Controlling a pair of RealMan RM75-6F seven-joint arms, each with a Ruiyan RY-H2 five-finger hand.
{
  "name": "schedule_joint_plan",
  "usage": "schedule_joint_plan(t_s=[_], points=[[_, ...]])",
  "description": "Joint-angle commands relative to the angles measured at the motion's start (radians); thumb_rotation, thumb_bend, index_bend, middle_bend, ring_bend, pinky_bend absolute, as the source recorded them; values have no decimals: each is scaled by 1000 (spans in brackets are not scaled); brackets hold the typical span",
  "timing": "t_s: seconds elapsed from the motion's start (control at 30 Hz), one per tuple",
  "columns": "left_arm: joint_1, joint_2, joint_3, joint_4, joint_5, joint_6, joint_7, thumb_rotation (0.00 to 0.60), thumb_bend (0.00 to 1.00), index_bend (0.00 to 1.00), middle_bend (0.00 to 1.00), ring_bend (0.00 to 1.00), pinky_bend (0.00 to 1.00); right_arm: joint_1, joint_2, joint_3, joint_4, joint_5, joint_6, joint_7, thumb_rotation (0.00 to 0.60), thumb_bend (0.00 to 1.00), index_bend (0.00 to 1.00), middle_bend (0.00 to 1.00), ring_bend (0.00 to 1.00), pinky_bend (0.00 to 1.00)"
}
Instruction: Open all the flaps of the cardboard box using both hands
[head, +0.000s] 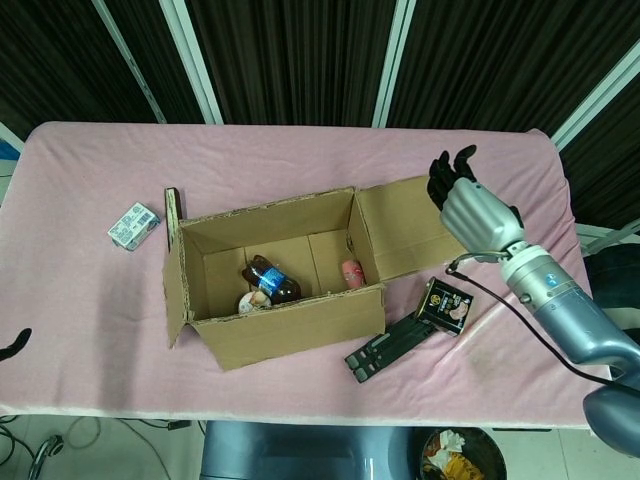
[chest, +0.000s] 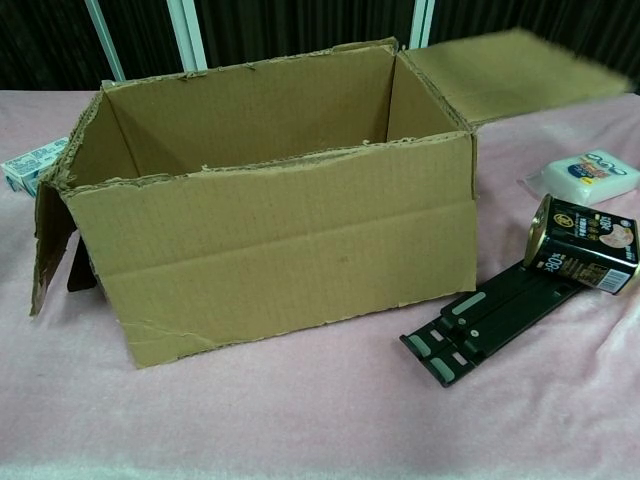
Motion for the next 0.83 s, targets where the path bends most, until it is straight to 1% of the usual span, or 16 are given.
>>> schedule_joint_plan(t_s=[0.03, 0.17, 0.27, 0.33, 0.43, 0.5, 0.6, 0.7, 0.83], points=[[0, -2, 0, 2, 3, 3, 6, 600, 208, 0, 0, 0, 0, -76, -3, 16, -13, -9, 70, 68, 600, 212, 68, 102, 118, 254], [2, -3, 4, 2, 12, 10, 21, 600, 179, 0, 0, 0, 0, -224, -71, 50, -50, 4, 246, 234, 600, 210, 25, 103, 119, 254], [5, 0, 13, 3, 27, 18, 44, 600, 152, 0, 0, 0, 0, -363, -156, 65, -72, -17, 400, 382, 600, 210, 0, 103, 115, 249], [8, 1, 20, 4, 38, 23, 59, 600, 143, 0, 0, 0, 0, -452, -215, 68, -74, -47, 487, 477, 600, 210, 0, 79, 82, 244], [13, 3, 30, 6, 53, 32, 84, 600, 135, 0, 0, 0, 0, -598, -319, 56, -62, -101, 607, 633, 600, 210, 0, 13, 17, 236], [15, 0, 34, 8, 57, 35, 98, 600, 135, 0, 0, 0, 0, -679, -379, 42, -33, -143, 668, 713, 600, 210, 0, 0, 1, 232], [15, -3, 37, 8, 64, 37, 105, 600, 135, 0, 0, 0, 0, -773, -451, 20, 29, -202, 728, 787, 600, 210, 0, 0, 0, 226], [12, -10, 39, 23, 80, 45, 119, 600, 135, 0, 0, 0, 0, -855, -501, -10, 109, -269, 775, 827, 600, 210, 0, 0, 0, 226], [10, -20, 40, 36, 89, 49, 127, 600, 135, 0, 0, 0, 0, -932, -541, -37, 212, -346, 819, 868, 600, 209, 0, 0, 0, 226]])
